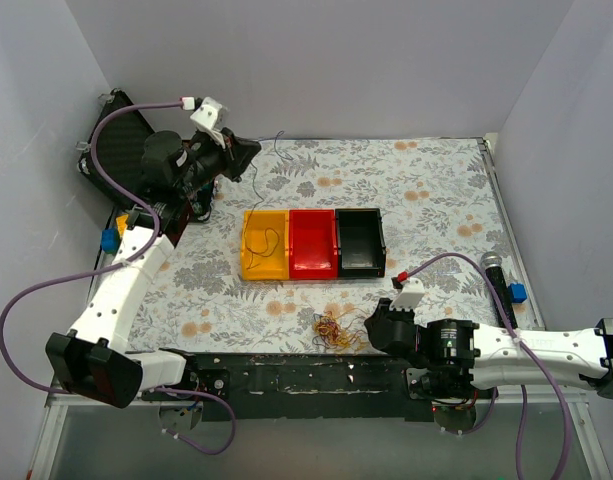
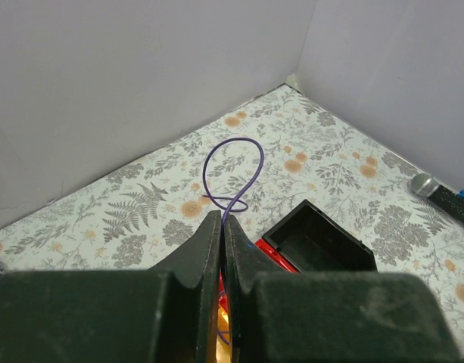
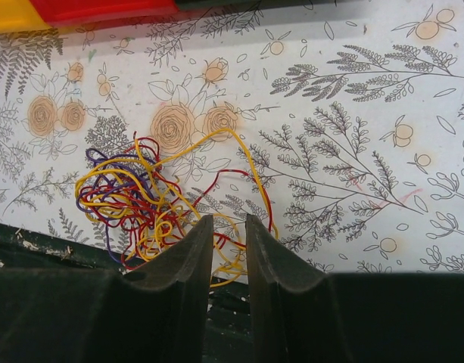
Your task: Untangle the cables
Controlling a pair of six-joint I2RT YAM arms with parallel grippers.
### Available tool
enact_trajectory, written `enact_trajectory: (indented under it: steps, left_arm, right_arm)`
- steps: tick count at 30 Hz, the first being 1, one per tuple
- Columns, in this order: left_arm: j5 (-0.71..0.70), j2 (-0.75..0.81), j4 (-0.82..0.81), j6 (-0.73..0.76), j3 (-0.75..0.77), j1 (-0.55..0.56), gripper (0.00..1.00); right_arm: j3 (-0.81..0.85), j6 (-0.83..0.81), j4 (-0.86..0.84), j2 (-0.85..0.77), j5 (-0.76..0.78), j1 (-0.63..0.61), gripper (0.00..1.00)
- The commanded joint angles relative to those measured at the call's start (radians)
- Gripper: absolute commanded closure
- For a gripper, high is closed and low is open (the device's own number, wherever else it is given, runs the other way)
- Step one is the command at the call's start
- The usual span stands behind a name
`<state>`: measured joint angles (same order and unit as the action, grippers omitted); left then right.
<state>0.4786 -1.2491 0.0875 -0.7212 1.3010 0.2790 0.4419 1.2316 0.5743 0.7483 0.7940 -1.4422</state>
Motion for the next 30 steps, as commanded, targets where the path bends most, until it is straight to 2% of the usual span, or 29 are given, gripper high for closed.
enact_trajectory:
  steps: [1, 10, 13, 21, 30]
  left_arm:
    - [-0.069, 0.014, -0.081, 0.032, -0.008, 0.003, 1.0]
    - [-0.1, -0.078, -0.129, 0.026, 0.046, 0.003, 1.0]
    - [-0.078, -0.041, -0.132, 0.031, -0.024, 0.003, 1.0]
    - [-0.046, 0.126, -0.058, 0.103, -0.33, 0.008, 1.0]
    - [-0.106, 0.194, 0.014, 0.189, -0.457, 0.009, 1.0]
  right_arm:
    - [0.008, 0.016, -0.011, 0.011, 0.025, -0.007, 0.69]
    - [-0.002, 0.012, -0.042, 0.029, 0.014, -0.007, 0.72]
    - [-0.003, 0.019, -0.042, 0.033, 0.01, -0.007, 0.73]
    - [-0.011, 0.014, -0.039, 0.02, 0.014, -0.007, 0.73]
    - [-0.02, 0.014, -0.057, 0.029, 0.008, -0.007, 0.74]
